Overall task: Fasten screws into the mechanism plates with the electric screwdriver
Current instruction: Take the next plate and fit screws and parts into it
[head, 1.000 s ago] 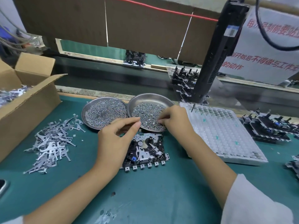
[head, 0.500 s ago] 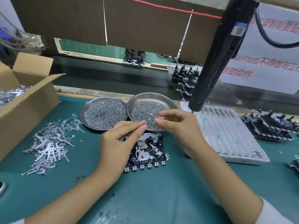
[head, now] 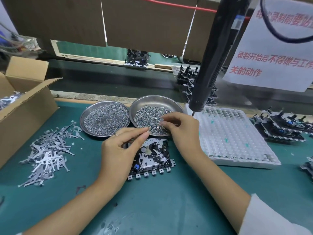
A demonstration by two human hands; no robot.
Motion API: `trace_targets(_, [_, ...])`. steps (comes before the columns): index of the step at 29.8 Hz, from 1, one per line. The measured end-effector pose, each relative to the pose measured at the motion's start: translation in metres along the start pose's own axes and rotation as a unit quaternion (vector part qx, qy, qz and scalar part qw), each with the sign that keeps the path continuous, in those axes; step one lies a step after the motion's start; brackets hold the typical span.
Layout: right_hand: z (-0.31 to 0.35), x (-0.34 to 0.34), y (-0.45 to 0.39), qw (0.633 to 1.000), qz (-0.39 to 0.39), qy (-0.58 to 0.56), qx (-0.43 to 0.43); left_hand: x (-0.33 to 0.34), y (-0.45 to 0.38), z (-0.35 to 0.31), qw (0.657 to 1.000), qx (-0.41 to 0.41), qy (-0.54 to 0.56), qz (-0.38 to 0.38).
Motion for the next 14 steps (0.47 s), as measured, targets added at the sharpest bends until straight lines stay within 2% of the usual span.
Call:
trace_targets(3, [0.004,-0.006,0.003,0.998,-0.011,-0.055,0.013,0.000,0.001,-0.001,1.000,0.011,0.002,0.001])
trace_targets(5, [0.007,-0.010,0.009,0.987,-0.004,-0.156,0.048,0.001,0.002,-0.002,1.000,0.017,0.007,0.007])
trace_targets(7, [0.011,-0.010,0.020,0.959,0.012,-0.270,0.086,0.002,0.003,-0.004,1.000,0.020,0.009,0.014])
trace_targets(10, [0.015,-0.003,0.035,0.896,0.025,-0.416,0.153,0.003,0.004,-0.006,0.999,0.010,0.032,0.028])
trace_targets(12, [0.016,0.003,0.040,0.873,0.031,-0.453,0.181,0.003,0.005,-0.006,0.998,-0.004,0.057,0.035])
trace_targets(14, [0.018,0.006,0.043,0.866,0.037,-0.461,0.189,0.005,0.006,-0.005,0.997,-0.008,0.062,0.043])
Point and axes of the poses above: each hand's wrist, its own y-axis away from the middle knuckle, its own x-axis out of the palm, z = x × y, the point moved 4 cm from there along -y, towards the middle knuckle, and after that the axes turned 10 degrees about -x, right-handed, at the moved point
